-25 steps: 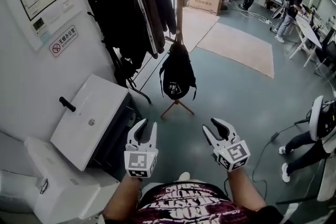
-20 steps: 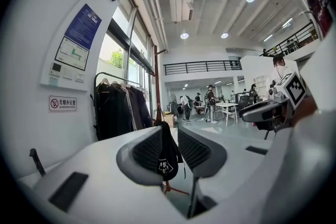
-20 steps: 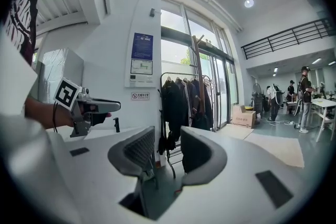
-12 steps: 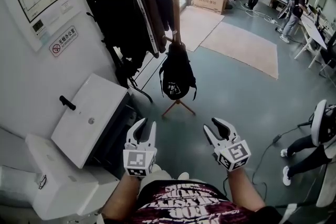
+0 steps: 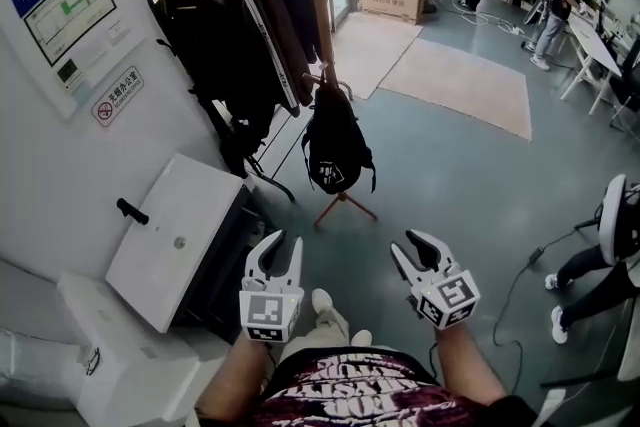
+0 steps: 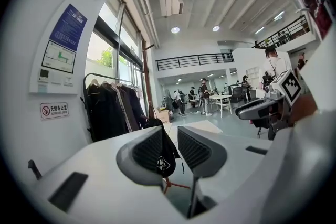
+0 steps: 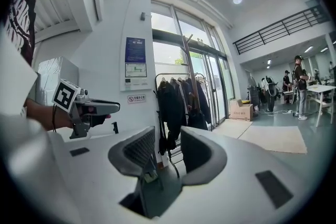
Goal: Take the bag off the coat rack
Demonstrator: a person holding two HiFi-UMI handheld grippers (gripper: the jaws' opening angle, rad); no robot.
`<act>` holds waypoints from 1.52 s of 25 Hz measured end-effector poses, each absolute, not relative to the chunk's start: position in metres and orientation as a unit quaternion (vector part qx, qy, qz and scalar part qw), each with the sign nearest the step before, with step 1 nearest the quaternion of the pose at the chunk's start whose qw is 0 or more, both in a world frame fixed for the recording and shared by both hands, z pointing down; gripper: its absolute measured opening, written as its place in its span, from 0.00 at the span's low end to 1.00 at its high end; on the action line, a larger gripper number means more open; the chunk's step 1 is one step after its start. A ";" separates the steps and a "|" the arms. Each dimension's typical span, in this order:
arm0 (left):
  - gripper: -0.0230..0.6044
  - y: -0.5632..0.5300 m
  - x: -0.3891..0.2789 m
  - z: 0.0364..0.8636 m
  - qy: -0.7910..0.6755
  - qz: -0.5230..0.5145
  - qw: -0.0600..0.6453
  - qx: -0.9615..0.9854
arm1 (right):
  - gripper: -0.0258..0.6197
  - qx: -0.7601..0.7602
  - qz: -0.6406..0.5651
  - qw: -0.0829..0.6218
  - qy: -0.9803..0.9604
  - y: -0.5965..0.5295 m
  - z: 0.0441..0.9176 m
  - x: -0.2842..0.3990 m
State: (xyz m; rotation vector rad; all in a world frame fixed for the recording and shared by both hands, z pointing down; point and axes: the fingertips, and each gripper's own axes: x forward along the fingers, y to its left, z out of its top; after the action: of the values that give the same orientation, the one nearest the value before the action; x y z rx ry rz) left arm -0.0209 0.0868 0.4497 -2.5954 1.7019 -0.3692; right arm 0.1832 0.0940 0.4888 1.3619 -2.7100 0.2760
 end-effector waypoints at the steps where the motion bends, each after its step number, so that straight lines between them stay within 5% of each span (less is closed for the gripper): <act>1: 0.17 0.084 -0.022 0.453 0.545 -0.117 0.002 -0.830 | 0.28 0.448 0.093 0.049 -0.888 0.094 0.491 0.183; 38: 0.17 -0.090 -0.073 0.482 0.537 -0.109 -0.018 -0.836 | 0.30 0.449 0.084 0.093 -0.885 -0.076 0.490 0.129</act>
State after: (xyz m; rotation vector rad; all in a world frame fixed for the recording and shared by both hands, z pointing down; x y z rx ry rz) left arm -0.0728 -0.0898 0.4818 -2.6578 1.7052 -0.3476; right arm 0.1292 -0.0755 0.4899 1.3329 -2.6264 0.2479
